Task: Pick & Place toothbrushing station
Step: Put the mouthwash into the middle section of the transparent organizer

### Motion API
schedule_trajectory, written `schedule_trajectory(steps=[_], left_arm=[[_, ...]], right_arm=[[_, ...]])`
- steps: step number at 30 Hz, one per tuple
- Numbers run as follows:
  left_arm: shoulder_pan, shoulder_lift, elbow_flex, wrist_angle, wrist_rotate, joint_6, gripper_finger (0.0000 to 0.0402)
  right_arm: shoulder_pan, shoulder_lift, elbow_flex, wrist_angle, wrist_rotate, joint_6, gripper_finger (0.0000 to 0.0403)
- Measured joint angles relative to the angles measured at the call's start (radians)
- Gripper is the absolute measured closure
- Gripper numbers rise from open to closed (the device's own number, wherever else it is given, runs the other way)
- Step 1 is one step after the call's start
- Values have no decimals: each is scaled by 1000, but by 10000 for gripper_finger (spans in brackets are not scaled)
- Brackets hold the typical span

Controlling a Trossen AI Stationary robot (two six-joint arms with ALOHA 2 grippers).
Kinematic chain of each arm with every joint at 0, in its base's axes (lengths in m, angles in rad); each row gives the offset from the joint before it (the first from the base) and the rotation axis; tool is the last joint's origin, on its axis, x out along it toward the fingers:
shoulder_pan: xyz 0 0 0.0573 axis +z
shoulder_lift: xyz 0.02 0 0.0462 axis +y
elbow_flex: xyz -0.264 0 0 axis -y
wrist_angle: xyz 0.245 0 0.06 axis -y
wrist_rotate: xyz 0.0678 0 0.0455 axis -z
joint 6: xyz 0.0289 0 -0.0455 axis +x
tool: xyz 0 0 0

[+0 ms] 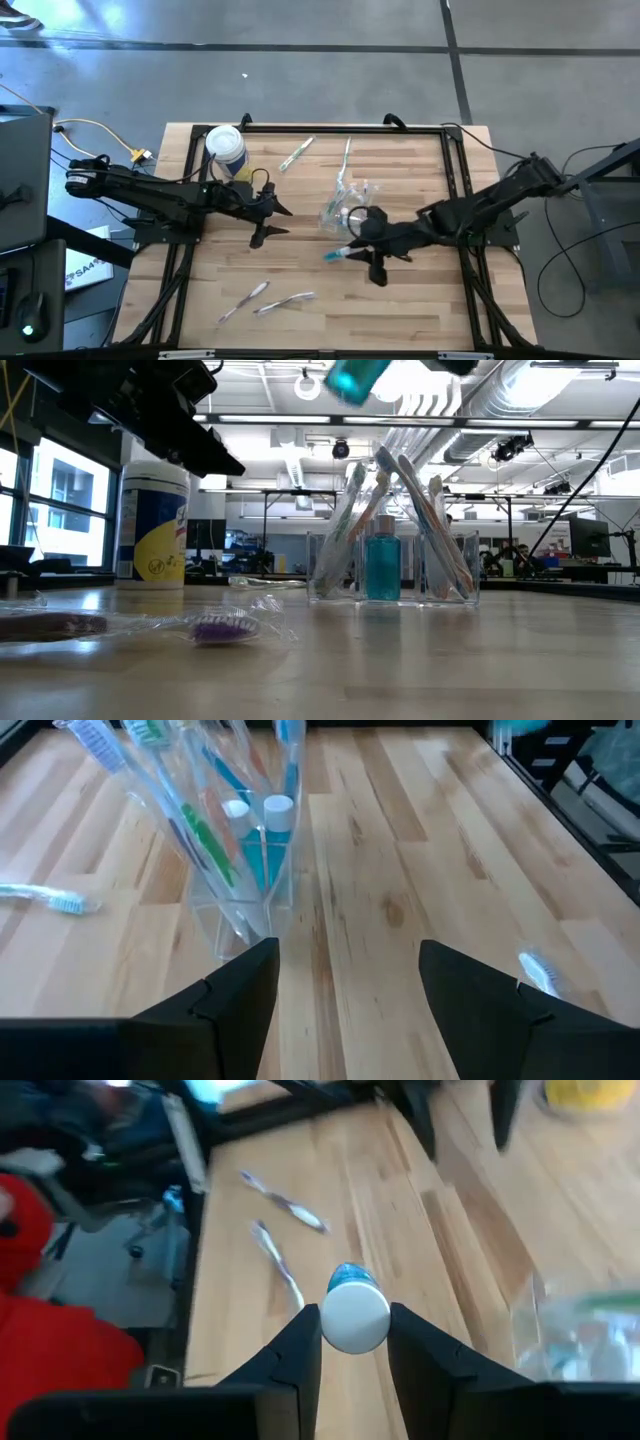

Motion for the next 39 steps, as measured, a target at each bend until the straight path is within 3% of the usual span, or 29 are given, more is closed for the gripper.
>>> schedule_trajectory(steps=[6, 21, 39], left_arm=[[0, 0, 0, -2, 36, 0, 162], [0, 0, 0, -42, 108, -6, 162], [0, 0, 0, -45, 107, -25, 162]], right_arm=[[-24, 62, -1, -5, 32, 110, 314], [-74, 78, -1, -195, 239, 262, 314], [-82, 78, -1, -365, 316, 397, 314]])
